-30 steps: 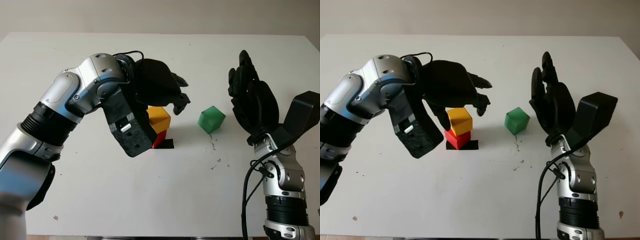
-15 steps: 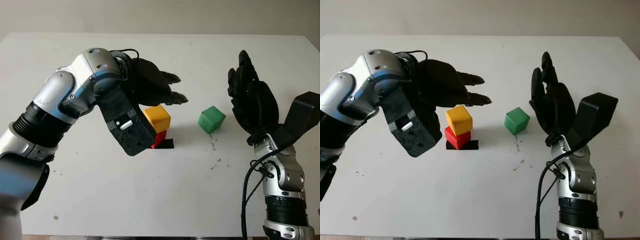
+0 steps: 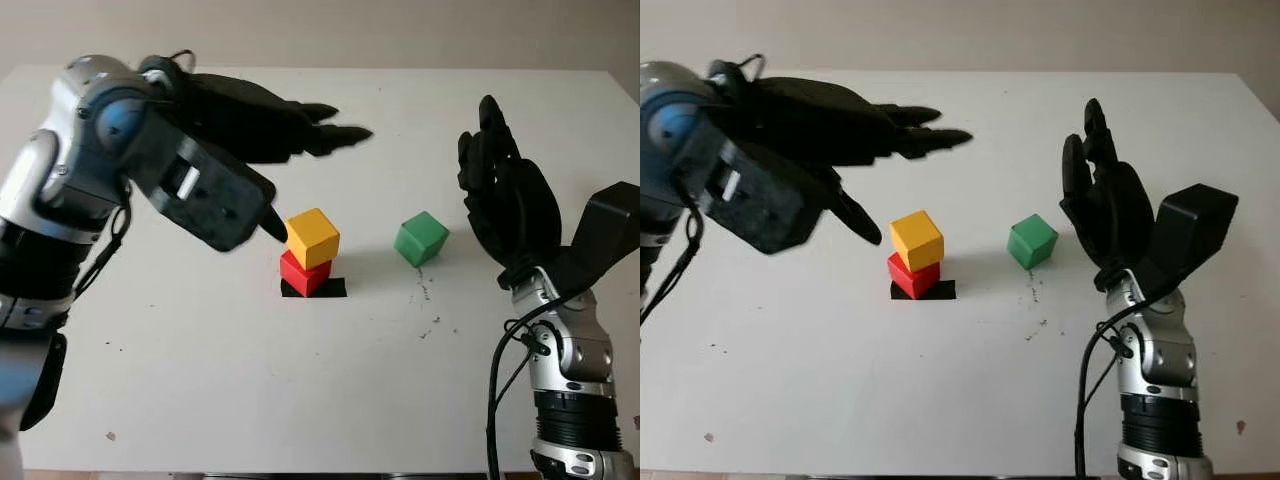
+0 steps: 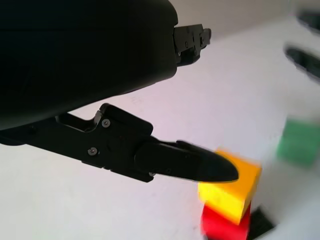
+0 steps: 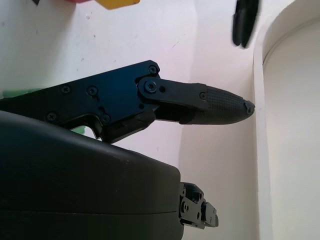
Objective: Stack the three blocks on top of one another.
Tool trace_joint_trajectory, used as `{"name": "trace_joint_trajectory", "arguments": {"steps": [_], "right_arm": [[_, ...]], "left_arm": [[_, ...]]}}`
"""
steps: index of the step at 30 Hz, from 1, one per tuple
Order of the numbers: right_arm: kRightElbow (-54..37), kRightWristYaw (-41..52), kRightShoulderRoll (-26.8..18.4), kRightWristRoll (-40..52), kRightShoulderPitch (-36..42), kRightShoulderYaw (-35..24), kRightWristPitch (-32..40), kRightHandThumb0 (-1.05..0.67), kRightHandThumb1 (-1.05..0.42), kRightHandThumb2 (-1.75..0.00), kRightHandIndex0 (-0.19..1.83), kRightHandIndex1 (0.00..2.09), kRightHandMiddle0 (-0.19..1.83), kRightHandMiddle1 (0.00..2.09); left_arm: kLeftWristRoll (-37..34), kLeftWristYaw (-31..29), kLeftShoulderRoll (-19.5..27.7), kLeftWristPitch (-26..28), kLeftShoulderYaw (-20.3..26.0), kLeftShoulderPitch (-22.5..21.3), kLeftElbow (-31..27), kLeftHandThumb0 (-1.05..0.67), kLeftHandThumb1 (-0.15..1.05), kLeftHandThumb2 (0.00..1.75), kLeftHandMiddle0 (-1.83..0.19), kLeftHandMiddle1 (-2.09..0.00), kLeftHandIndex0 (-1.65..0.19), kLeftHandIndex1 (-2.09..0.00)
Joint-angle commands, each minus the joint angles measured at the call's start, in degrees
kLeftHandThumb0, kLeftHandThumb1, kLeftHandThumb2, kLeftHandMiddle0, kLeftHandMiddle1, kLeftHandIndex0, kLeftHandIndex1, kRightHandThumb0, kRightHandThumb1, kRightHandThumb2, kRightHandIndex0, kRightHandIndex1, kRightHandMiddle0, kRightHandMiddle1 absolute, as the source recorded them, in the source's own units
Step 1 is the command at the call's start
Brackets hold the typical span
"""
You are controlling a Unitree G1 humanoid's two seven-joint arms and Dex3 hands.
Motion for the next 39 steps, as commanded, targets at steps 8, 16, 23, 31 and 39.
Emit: {"name": "trace_joint_trajectory", "arguments": {"steps": [8, 16, 23, 31, 39], "right_arm": [[4.99, 9.92, -17.66, -12.60, -8.06, 4.21, -7.89, -0.80, -1.00, -0.10, -0.12, 0.06, -0.04, 0.09], [10.02, 16.03, -28.81, -28.76, -15.42, 13.45, -20.79, -0.85, -0.86, -0.03, -0.01, 0.08, 0.16, 0.15], [13.86, 19.70, -32.37, -38.39, -19.85, 20.31, -30.26, -0.79, -0.84, -0.05, -0.01, 0.06, 0.23, 0.14], [13.52, 18.86, -33.79, -43.96, -17.44, 22.84, -37.25, -0.73, -0.82, -0.05, 0.00, 0.06, 0.28, 0.11], [15.33, 17.06, -34.00, -47.12, -14.97, 23.92, -40.60, -0.65, -0.83, -0.05, -0.03, 0.05, 0.29, 0.09]], "left_arm": [[-16.79, 27.87, -11.93, 2.55, 20.60, 17.88, 0.64, -0.80, 1.05, 0.60, 0.19, -0.02, 0.17, -0.03], [-29.12, 37.33, -22.04, -2.26, 26.88, 29.72, 3.85, -0.73, 1.05, 0.66, 0.19, -0.04, 0.19, 0.00], [-31.19, 41.63, -25.88, -4.29, 26.53, 36.74, 1.79, -0.76, 1.05, 0.69, 0.18, -0.03, 0.19, 0.00], [-32.81, 42.72, -27.50, -4.24, 25.58, 38.82, 0.28, -0.76, 1.05, 0.69, 0.18, -0.05, 0.19, 0.00], [-32.80, 42.44, -27.42, -4.01, 23.62, 38.37, 0.38, -0.76, 1.05, 0.64, 0.18, -0.05, 0.19, -0.01]]}}
